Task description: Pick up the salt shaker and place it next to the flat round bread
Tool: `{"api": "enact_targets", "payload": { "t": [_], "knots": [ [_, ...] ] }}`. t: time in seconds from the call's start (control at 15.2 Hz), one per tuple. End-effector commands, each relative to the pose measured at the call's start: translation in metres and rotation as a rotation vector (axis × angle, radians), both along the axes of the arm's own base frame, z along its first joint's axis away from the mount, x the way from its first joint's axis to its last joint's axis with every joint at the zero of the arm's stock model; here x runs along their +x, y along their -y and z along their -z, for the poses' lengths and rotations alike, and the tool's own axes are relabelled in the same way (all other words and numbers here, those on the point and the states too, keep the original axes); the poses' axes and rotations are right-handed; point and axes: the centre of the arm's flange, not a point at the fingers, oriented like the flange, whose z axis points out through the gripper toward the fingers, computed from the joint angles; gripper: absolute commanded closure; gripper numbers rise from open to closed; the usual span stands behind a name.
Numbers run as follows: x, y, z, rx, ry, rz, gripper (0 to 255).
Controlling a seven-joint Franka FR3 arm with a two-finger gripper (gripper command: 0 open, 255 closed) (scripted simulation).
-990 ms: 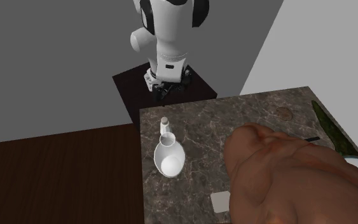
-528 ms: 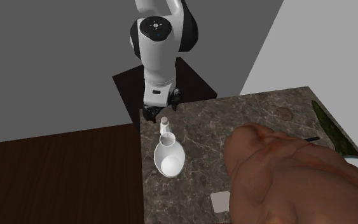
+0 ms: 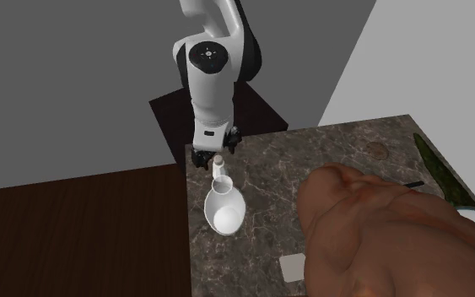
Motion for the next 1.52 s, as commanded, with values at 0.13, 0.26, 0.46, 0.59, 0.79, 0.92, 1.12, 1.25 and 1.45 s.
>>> {"api": "enact_targets", "payload": {
  "t": [0.13,0.26,0.46,0.59,0.79,0.92,1.12,1.25,1.45],
  "knots": [
    [0.0,0.0,0.001,0.0,0.0,0.0,0],
    [0.0,0.0,0.001,0.0,0.0,0.0,0],
    [0.0,0.0,0.001,0.0,0.0,0.0,255],
    [0.0,0.0,0.001,0.0,0.0,0.0,255],
    [0.0,0.0,0.001,0.0,0.0,0.0,255],
    [0.0,0.0,0.001,0.0,0.0,0.0,255],
    [0.0,0.0,-0.015,0.0,0.0,0.0,255],
    [0.0,0.0,-0.026,0.0,0.0,0.0,255],
    [0.0,0.0,-0.042,0.0,0.0,0.0,255]
  ]
}}
